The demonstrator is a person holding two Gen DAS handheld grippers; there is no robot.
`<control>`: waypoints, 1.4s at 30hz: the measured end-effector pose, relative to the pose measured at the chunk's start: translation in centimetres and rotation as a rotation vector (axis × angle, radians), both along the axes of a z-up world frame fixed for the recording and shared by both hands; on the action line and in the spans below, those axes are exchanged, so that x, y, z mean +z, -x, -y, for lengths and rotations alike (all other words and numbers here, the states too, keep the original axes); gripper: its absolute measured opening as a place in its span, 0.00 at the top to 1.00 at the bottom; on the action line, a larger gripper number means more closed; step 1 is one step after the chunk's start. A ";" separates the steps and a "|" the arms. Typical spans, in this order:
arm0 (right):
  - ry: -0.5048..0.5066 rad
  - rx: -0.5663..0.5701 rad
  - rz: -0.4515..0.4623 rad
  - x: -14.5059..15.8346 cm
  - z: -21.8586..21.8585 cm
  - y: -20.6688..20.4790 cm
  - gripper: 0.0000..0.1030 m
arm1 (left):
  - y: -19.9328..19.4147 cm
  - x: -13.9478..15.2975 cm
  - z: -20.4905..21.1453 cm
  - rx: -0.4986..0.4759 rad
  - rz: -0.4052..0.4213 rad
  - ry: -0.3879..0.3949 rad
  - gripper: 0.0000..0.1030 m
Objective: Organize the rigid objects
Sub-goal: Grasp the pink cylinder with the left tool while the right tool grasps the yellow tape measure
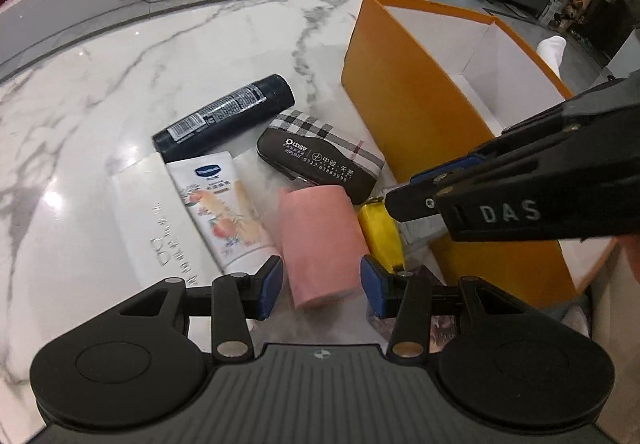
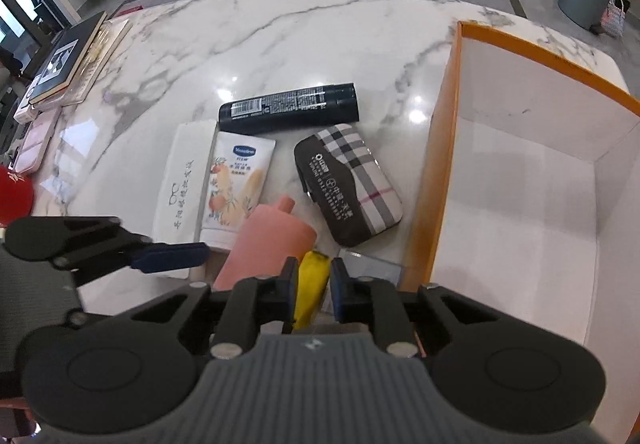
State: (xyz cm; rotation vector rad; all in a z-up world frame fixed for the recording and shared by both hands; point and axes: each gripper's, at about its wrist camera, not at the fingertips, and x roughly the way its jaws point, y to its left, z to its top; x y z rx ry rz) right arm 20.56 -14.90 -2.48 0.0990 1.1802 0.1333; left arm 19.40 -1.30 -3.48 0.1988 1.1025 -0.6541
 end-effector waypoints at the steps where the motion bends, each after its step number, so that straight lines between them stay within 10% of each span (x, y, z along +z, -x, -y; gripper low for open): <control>1: 0.002 0.002 0.002 0.0 0.0 -0.1 0.85 | -0.3 -0.3 0.2 0.001 -0.007 0.006 0.44; 18: 0.011 0.054 -0.017 -0.6 -1.5 0.0 0.81 | 0.9 -0.7 0.2 -0.048 -0.066 -0.062 0.47; 35: 0.266 0.102 -0.005 -3.1 -5.9 -0.1 0.78 | 2.6 -1.0 -1.5 -0.029 -0.030 -0.099 0.40; 42: 0.188 0.097 -0.060 -3.4 -5.4 0.8 0.82 | 3.4 -1.0 -2.5 -0.036 -0.048 -0.110 0.43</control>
